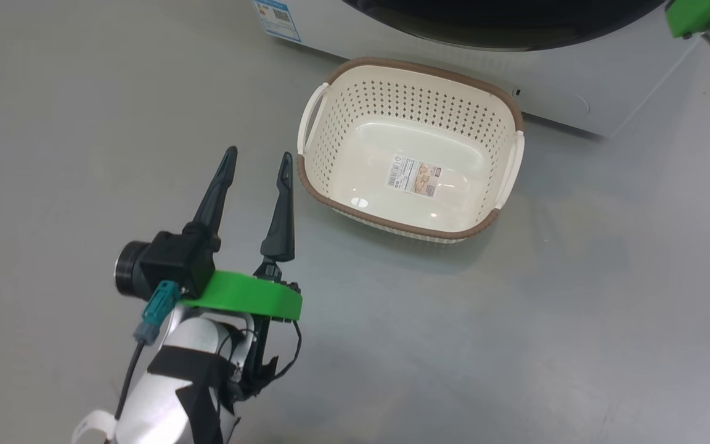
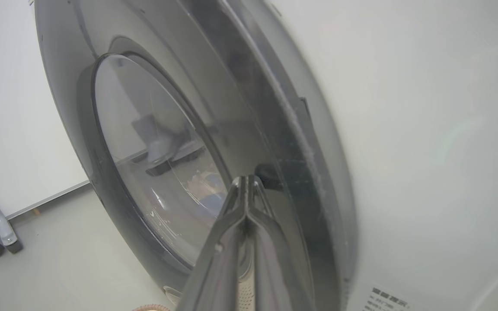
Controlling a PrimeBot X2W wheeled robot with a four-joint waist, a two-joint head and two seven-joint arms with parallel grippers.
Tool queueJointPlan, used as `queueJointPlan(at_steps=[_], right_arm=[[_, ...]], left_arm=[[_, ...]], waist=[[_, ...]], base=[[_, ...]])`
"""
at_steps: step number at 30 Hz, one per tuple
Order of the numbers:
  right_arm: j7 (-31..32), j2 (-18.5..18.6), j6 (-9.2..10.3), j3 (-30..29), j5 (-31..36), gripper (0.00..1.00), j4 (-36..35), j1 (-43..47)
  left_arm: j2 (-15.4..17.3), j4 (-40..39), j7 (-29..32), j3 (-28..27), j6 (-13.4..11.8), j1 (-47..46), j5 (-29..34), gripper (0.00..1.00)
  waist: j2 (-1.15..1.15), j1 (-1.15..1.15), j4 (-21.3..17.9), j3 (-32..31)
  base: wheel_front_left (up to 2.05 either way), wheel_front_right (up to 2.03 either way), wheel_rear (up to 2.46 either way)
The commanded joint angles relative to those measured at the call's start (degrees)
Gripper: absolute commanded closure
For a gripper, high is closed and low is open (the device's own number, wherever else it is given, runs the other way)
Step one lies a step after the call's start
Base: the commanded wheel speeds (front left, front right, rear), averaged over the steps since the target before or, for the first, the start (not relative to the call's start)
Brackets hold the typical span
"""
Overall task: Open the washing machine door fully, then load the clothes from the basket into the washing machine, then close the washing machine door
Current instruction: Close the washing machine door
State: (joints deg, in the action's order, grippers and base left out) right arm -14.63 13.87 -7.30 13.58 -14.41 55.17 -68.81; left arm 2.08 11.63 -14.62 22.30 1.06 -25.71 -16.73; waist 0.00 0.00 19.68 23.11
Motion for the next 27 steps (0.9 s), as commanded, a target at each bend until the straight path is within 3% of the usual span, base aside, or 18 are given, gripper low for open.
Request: queueJointPlan(at_steps=[1,15,27], right_arm=[[-0.4,-1.4,-0.19,0.9,-0.1,1.00,-3.0,-1.2],[-0.4,-2.6,-0.19,5.0,-4.8,1.00,-20.8,15.4],[-0.4,-4.1,-0.19,-2.7,-1.8,1.00,-34.2,34.7]], left_arm=[[0.8,-1.7,-0.4,-2.0,-0.3,-1.4,-0.1,0.00],[1.0,0.6,-0.4,-6.0,0.0,-0.4,1.9,0.00],[2.5,3.1,-0.4,-8.5,1.2,2.3,3.6,0.00]], waist=[[0.00,0.00,-0.3,-0.2],[0.00,0.00,-5.1,-3.3],[0.00,0.00,-9.6,-7.6]], base=[[0.00,0.00,0.00],[0.00,0.00,0.00],[0.00,0.00,0.00]])
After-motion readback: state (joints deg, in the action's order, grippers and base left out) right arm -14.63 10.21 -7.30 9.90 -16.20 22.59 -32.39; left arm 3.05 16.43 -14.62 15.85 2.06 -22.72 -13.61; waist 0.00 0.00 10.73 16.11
